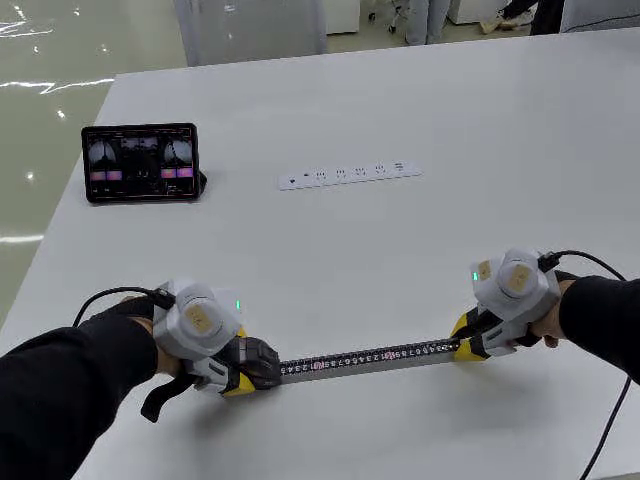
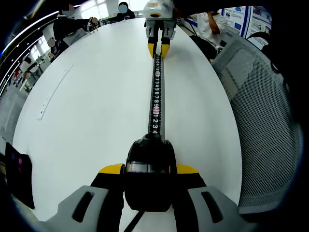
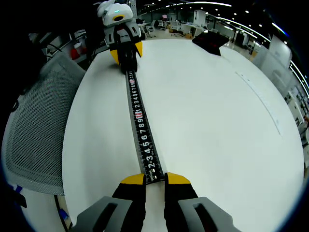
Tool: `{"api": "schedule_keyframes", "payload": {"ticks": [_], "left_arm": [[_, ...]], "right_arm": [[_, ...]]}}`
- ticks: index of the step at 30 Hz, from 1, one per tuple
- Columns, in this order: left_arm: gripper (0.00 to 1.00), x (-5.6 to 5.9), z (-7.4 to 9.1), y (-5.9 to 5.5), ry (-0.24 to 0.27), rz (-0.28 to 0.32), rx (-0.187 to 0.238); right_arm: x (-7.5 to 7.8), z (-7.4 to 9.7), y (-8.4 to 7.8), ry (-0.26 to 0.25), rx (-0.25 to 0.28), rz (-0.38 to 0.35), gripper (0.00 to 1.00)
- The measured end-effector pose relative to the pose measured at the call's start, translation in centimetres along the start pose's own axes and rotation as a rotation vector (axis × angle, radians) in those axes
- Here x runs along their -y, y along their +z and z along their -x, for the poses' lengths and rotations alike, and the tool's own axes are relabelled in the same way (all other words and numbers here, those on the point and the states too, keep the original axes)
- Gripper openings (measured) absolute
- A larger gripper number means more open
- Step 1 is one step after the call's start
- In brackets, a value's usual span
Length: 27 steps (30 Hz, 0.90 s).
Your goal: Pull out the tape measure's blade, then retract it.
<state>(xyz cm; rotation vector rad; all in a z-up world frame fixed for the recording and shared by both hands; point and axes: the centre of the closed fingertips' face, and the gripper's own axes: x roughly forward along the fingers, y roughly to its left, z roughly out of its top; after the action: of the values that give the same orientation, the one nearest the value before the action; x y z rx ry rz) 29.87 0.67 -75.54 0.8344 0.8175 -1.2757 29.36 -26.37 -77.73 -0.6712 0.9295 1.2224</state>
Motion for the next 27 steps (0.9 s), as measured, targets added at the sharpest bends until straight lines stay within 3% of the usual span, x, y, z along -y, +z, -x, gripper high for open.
{"api": "schedule_keyframes", "payload": {"ticks": [27], "left_arm": [[0.34, 0.05, -0.06, 0.15, 0.011, 0.001, 0.008]], "right_arm": [[-0.01, -0.06, 0.00, -0.014, -0.016, -0.001, 0.11]]}}
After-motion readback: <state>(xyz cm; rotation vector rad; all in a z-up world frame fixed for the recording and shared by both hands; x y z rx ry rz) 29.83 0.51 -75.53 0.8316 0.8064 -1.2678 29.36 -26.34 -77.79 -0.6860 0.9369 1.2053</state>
